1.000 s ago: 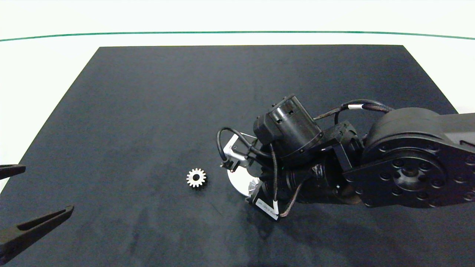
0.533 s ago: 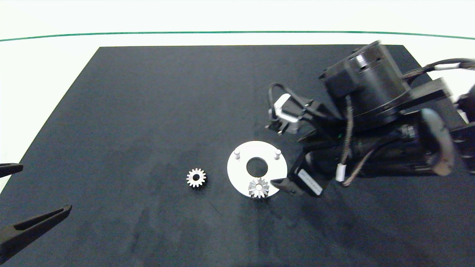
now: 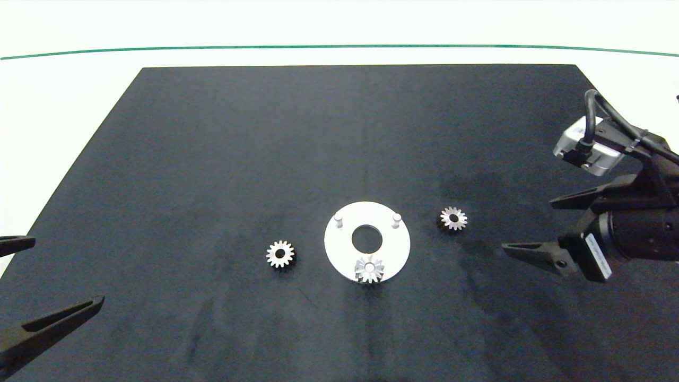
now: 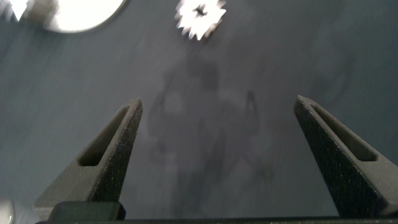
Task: Install three planetary gears onto the carrier pins
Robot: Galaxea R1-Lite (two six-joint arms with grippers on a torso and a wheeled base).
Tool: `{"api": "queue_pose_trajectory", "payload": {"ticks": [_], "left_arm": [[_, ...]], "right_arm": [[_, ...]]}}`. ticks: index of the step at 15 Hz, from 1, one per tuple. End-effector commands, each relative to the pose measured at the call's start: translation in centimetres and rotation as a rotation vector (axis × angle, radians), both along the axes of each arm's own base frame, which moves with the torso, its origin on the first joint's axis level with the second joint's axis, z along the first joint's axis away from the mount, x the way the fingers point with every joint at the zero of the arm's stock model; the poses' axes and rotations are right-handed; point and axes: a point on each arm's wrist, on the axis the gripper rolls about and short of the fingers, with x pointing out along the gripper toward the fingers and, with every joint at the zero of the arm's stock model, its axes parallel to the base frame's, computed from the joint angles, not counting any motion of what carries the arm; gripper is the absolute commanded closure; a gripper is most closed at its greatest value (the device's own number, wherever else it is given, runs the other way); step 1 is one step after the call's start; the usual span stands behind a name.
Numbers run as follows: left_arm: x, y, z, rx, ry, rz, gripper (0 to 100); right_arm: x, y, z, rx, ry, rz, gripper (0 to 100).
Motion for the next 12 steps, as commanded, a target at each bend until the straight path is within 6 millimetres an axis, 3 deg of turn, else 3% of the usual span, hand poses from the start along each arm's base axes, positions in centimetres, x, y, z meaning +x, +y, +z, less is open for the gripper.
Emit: {"api": "queue_pose_trajectory", "payload": {"ticks": [1,5,12], "left_arm": [[0.1,0.0,0.0,0.002,0.004,-0.001,0],[0.2,0.0,-0.1,0.003,0.009,-0.001,0],[0.2,0.0,0.0,0.003,0.009,-0.001,0]], "right_arm": [[3.8,0.2,-2.3,-0.009,0.03,-0.048,0],[5.6,0.9,-3.3,0.026,0.074,0.008,0],[6.2,1.9,-3.3,0.055,0.087,0.037,0]]}}
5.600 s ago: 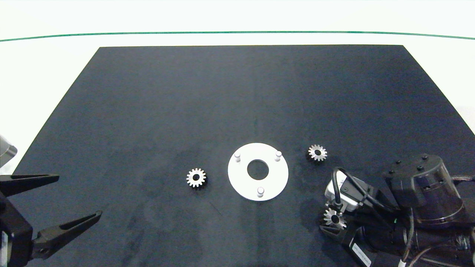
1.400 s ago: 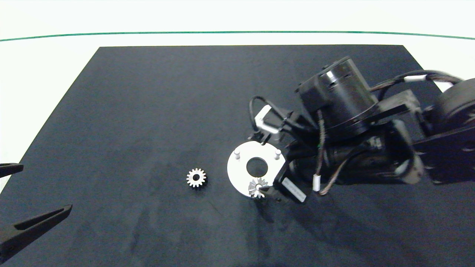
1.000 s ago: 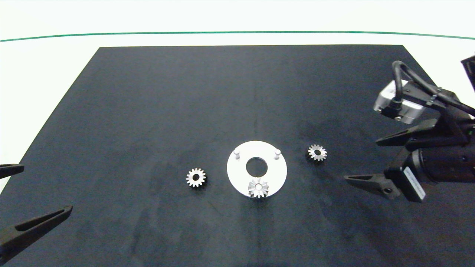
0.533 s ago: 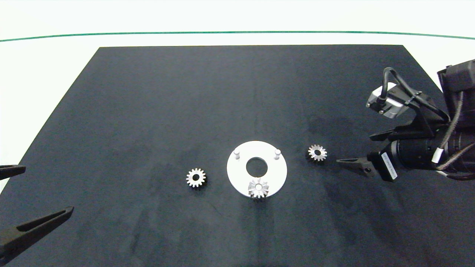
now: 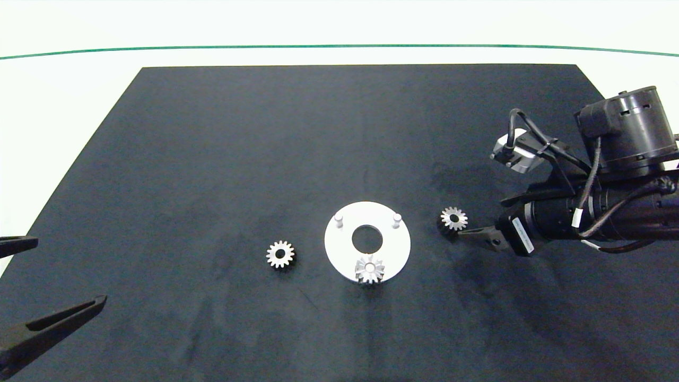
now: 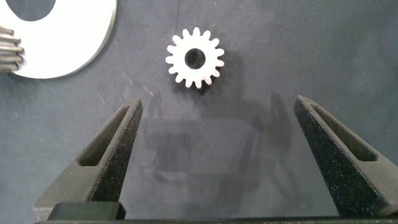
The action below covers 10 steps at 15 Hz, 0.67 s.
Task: Install three planetary gears onto the carrier pins
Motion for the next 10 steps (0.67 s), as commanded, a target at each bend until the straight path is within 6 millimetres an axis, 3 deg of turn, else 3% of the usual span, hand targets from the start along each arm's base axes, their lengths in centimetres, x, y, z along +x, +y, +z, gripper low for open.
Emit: {"api": "queue_pose_trajectory", "payload": {"ticks": [1,10], "left_arm": [[0.0,0.0,0.0,0.003,0.004,-0.001,0],[0.0,0.0,0.1,0.001,-0.002,0.001,0]], "right_arm": [[0.8,0.5,-0.6,-0.005,0.015,0.011,0],[3.2,3.3,-2.2,-0.017,0.033,0.055,0]]}}
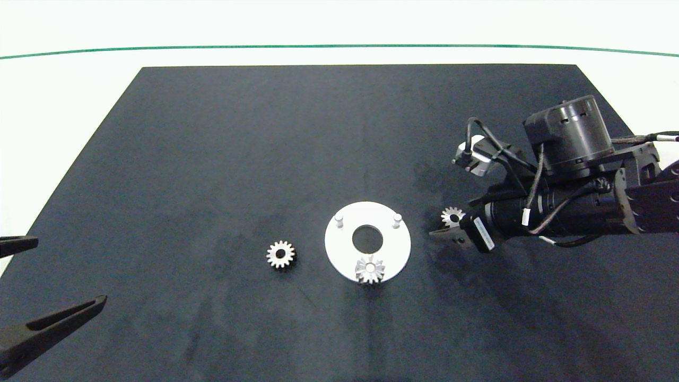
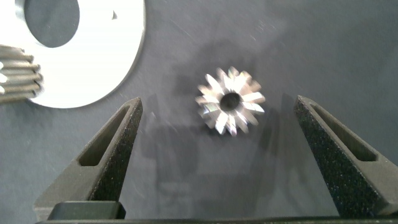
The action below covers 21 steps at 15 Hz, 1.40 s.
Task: Install three planetary gears onto the carrier pins
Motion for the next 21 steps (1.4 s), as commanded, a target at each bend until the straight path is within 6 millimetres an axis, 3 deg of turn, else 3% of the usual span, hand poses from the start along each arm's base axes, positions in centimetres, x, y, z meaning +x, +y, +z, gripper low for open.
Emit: {"api": "queue_pose_trajectory", "payload": {"ticks": [1,21], "left_arm": [[-0.01,0.0,0.0,0.002,0.001,-0.001,0],[-0.01,0.0,0.0,0.002,0.001,-0.001,0]], "right_arm": [[0.96,0.59,-0.76,-0.01,0.016,0.003,2],[1.71,0.68,-0.94,-0.011,0.017,-0.006,41]]}}
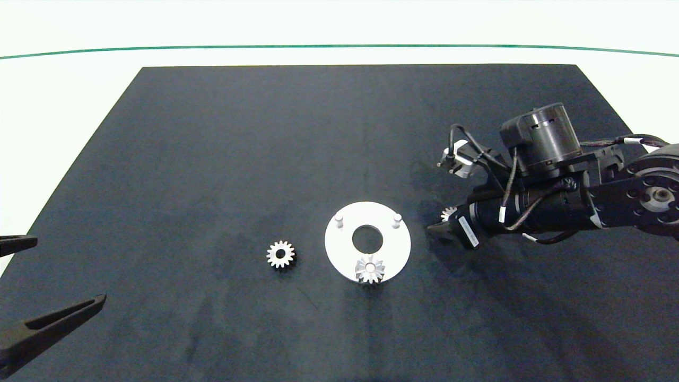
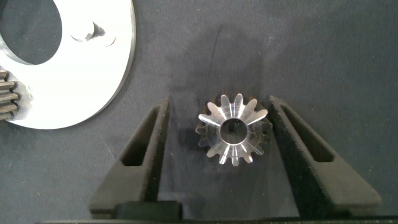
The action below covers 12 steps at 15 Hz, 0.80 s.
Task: Install three planetary gears onto the carrier pins
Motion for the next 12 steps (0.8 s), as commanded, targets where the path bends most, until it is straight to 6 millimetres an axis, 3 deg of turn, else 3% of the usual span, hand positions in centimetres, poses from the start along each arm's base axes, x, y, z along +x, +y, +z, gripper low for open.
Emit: {"api": "queue_pose_trajectory", "payload": {"ticks": [1,12], "left_arm": [[0.03,0.0,-0.03,0.002,0.003,0.0,0],[-0.01,0.01,-0.02,0.002,0.002,0.0,0]], "right_arm": [[0.15,0.04,-0.19,-0.004,0.005,0.0,44],[0.21,-0.11,-0.2,-0.006,0.006,-0.006,65]]}}
